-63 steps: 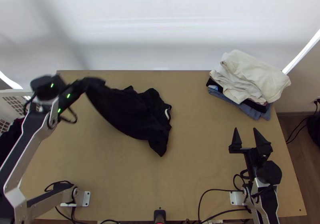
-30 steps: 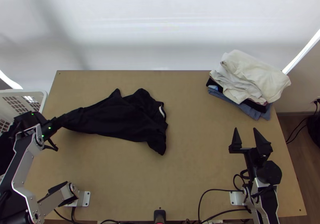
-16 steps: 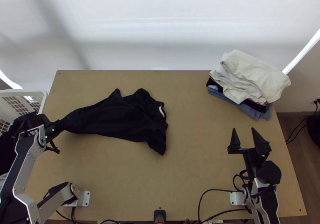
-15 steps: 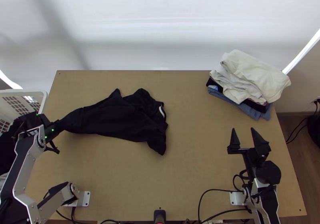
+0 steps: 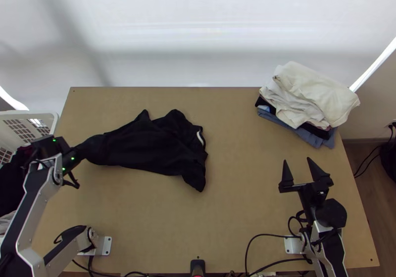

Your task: Fold the t-shirt

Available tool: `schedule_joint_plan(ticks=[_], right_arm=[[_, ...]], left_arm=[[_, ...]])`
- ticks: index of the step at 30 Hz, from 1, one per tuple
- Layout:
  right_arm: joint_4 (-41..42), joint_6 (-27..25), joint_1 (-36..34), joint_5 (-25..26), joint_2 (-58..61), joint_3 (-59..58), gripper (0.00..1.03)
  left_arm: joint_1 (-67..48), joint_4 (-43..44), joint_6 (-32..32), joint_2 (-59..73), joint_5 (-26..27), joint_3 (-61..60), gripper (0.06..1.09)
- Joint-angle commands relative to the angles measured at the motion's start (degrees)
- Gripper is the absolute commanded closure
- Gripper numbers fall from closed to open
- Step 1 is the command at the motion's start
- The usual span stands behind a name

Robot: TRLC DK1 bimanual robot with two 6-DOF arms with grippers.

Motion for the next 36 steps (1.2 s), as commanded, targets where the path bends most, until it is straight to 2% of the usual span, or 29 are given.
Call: schedule_joint_plan(ticks=[1, 6, 15, 19, 22, 26, 31, 36], right_arm=[[-0.6, -4.5, 0.3, 0.0, -0.1, 0.4, 0.04], [1.6, -10.2, 3.7, -0.3, 6.6, 5.8, 0.04], [-1.8, -10.4, 11.9, 0.2, 41.0, 30.8, 0.04], [-9.6, -9.7, 16.4, 1.1, 57.2, 44.1, 0.04], [-16.5, -7.1, 19.5, 1.5, 68.6, 54.5, 0.04], [-16.2, -3.8, 23.7, 1.5, 76.8, 61.2, 0.04], [-16.4, 3.5, 27.4, 1.5, 86.9, 69.8, 0.04], [-22.3, 7.9, 29.7, 2.5, 97.6, 81.3, 0.04]], left_arm=[[-4.6, 3.2, -1.1, -3.9, -1.9, -4.9, 1.05], [-8.1, 6.8, -1.7, -6.3, -3.2, -9.1, 1.05], [-7.4, 12.6, -2.2, -6.9, -3.4, -13.2, 1.05], [-6.3, 12.6, -2.0, -7.4, -3.3, -13.3, 1.05], [-5.5, 12.5, -1.6, -7.9, -3.4, -13.3, 1.05], [-4.1, 11.9, -0.9, -8.8, -3.4, -13.4, 1.05], [-2.9, 11.5, -0.7, -11.0, -3.4, -13.8, 1.05], [-2.3, 10.5, 0.3, -13.1, -3.5, -14.3, 1.05]])
